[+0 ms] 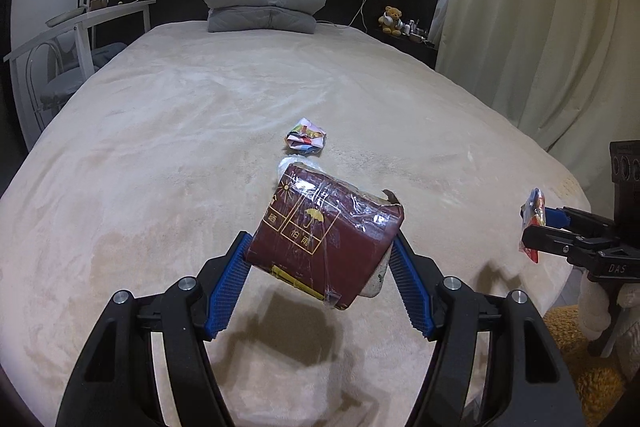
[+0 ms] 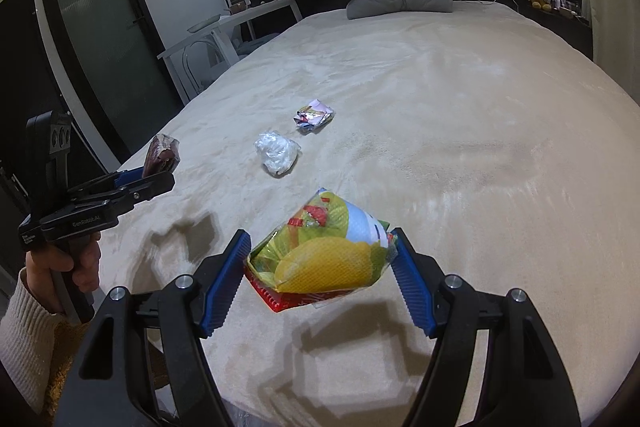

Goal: Collect trash
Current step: 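Carry the maroon wrapper and snack bag down over the clear bag beside the bed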

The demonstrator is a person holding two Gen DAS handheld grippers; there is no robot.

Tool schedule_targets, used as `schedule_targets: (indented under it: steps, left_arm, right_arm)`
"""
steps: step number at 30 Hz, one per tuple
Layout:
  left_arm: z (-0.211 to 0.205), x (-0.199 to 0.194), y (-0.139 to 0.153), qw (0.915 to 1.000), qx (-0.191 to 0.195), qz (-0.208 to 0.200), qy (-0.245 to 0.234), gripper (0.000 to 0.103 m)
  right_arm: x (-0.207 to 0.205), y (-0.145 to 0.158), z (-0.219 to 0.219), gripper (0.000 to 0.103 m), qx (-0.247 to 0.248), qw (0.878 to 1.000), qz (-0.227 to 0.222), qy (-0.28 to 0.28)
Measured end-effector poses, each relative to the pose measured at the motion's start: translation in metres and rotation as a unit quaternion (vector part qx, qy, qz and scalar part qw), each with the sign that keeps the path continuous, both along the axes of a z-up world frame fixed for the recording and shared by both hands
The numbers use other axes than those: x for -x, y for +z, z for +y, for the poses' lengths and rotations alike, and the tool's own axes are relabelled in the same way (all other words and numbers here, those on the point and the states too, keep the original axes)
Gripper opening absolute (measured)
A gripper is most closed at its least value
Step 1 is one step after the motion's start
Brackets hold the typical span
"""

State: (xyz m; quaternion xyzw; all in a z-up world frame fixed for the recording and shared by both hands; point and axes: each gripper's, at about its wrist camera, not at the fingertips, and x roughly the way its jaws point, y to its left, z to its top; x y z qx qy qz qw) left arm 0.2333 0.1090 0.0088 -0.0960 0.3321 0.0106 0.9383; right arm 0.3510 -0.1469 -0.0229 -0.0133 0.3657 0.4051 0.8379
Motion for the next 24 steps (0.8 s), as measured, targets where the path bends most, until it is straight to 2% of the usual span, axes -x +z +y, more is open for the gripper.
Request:
schedule_targets:
  steps: [11, 18, 24]
  left_arm:
    - [-0.028, 0.067, 0.002, 0.9991, 0.031, -0.029, 0.001, 0.067]
    - [-0.057, 0.097, -0.001, 0.9985, 0.034, -0.039, -0.018, 0.067]
    - [-0.085, 0.113, -0.01, 0.9985, 0.027, -0.03, -0.038, 0.067]
  right_arm:
    - [0.054, -0.002, -0.029, 0.07, -0.015, 1.0, 0.003, -0.005]
    - [0.087, -0.008, -0.046, 0.07, -0.018, 1.0, 0.005, -0.008]
    - [0.11, -0.011, -0.06, 0.07, -0.024, 1.0, 0.007, -0.012]
